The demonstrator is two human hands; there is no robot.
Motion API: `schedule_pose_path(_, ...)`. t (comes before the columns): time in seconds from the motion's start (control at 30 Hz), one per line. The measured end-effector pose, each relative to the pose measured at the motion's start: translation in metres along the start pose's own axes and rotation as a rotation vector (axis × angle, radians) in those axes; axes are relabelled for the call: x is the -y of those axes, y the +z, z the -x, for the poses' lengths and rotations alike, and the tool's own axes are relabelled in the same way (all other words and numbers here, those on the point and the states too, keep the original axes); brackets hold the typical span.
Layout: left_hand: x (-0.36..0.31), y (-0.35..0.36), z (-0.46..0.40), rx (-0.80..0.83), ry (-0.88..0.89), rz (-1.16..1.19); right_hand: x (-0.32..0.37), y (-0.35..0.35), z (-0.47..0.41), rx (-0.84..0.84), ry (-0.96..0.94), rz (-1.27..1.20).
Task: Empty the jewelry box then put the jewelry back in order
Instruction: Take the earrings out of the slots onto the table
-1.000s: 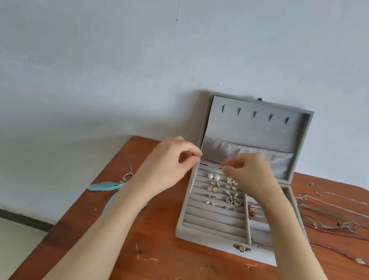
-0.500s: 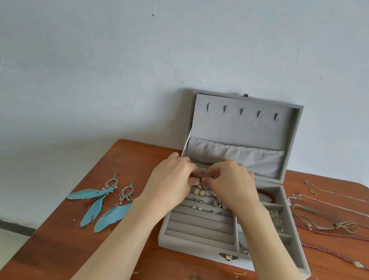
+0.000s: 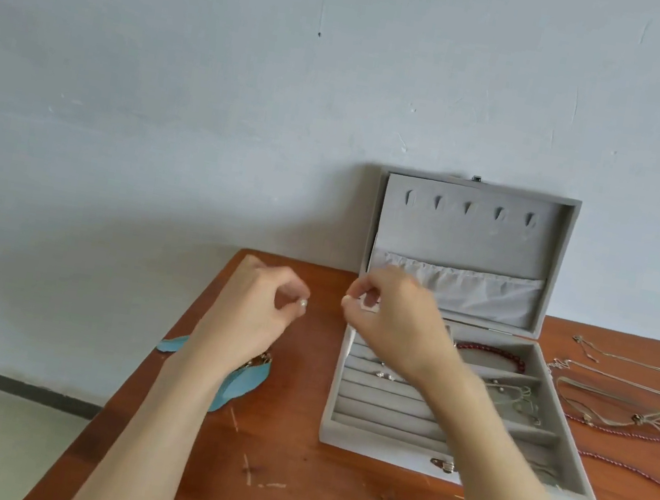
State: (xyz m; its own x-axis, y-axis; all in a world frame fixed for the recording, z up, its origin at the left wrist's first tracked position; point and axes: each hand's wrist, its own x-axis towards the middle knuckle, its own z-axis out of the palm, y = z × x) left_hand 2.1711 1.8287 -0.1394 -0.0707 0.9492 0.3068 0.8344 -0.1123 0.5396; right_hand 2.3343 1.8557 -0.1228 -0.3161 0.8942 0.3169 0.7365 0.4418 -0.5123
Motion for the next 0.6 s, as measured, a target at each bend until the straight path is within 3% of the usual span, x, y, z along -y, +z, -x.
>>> schedule_pose_path(0.1, 0.011, 0.011, 0.003, 0.090, -0.080, -0.077, 0.009, 0.036, -0.001, 0.026, -0.057, 0.187)
schedule_pose_path(0.27, 0.012, 0.023, 0.000, 0.127, -0.069, -0.109, 0.002, 0.049, 0.001, 0.004, -0.046, 0.395)
schedule_pose_path(0.6, 0.021, 0.030, -0.003, 0.123, -0.091, -0.100, 0.004, 0.052, 0.002, 0.069, 0.021, 0.262)
